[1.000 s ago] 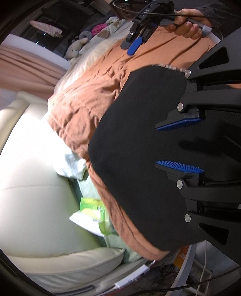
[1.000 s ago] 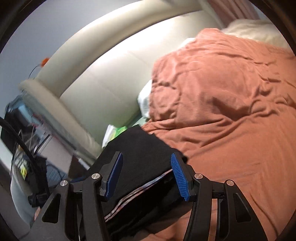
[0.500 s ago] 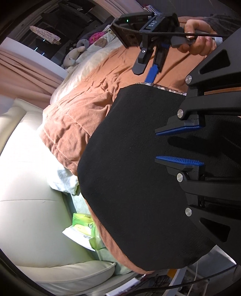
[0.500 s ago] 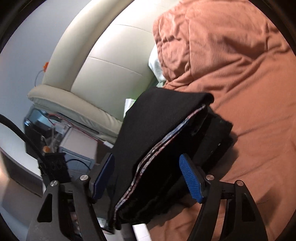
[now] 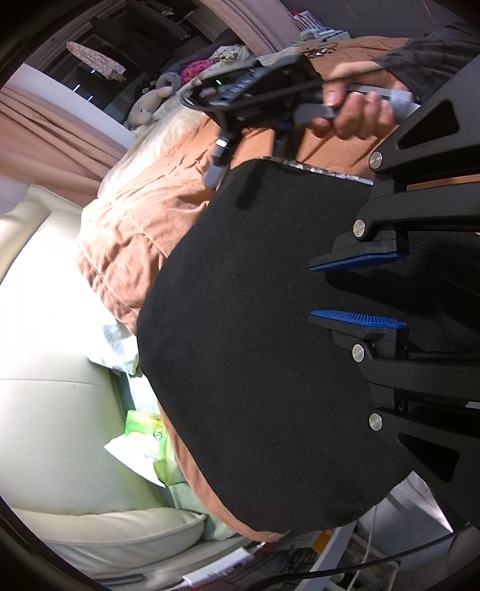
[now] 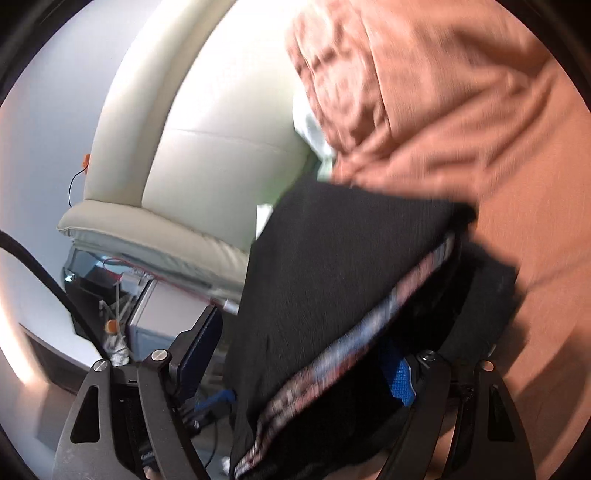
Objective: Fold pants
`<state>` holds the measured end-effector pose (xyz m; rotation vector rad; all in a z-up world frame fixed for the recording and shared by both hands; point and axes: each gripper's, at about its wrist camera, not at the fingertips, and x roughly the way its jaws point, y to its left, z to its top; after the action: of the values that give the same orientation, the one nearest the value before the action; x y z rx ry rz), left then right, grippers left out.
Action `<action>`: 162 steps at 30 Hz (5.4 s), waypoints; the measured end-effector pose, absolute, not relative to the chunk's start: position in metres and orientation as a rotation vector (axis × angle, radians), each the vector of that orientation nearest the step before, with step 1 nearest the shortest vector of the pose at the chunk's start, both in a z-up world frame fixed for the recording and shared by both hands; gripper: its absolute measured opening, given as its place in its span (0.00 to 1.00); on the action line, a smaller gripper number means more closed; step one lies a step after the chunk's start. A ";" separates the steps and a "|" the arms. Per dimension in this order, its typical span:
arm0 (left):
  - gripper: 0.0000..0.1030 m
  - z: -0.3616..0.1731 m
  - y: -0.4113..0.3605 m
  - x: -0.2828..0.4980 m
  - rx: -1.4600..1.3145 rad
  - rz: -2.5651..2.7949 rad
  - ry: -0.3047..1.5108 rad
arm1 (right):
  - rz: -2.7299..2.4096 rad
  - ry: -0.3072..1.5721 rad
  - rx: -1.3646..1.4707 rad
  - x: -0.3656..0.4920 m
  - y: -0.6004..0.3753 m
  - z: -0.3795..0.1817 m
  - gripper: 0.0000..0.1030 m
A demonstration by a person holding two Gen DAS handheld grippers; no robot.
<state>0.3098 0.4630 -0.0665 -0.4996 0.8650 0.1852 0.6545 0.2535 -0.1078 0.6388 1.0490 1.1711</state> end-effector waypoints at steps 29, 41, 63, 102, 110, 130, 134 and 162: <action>0.05 -0.088 0.435 0.329 -0.533 0.100 0.895 | 1.160 0.883 0.137 0.599 0.250 -0.081 0.15; 0.05 -0.087 0.411 0.313 -0.482 0.151 0.920 | 1.037 0.929 -0.030 0.567 0.234 -0.077 0.14; 0.99 0.023 0.315 0.238 -0.298 0.174 0.717 | 0.891 0.654 -0.078 0.445 0.077 0.053 0.94; 0.99 0.081 0.137 0.106 -0.217 0.062 0.518 | 0.648 0.432 -0.074 0.189 -0.157 0.095 1.00; 1.00 0.074 0.112 0.083 -0.207 0.040 0.487 | 0.591 0.412 -0.028 0.139 -0.192 0.086 1.00; 1.00 0.057 0.059 0.003 -0.145 -0.024 0.438 | 0.439 0.400 -0.020 0.043 -0.208 0.059 1.00; 1.00 0.052 0.057 -0.010 -0.141 -0.024 0.429 | 0.423 0.395 -0.033 0.027 -0.206 0.053 1.00; 1.00 0.020 0.057 -0.019 -0.111 0.031 0.444 | 0.412 0.431 0.011 0.015 -0.207 0.024 1.00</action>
<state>-0.0193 0.0570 0.0196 -0.1107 0.4443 0.0314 0.0151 -0.2072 0.0241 0.0106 0.4312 0.4117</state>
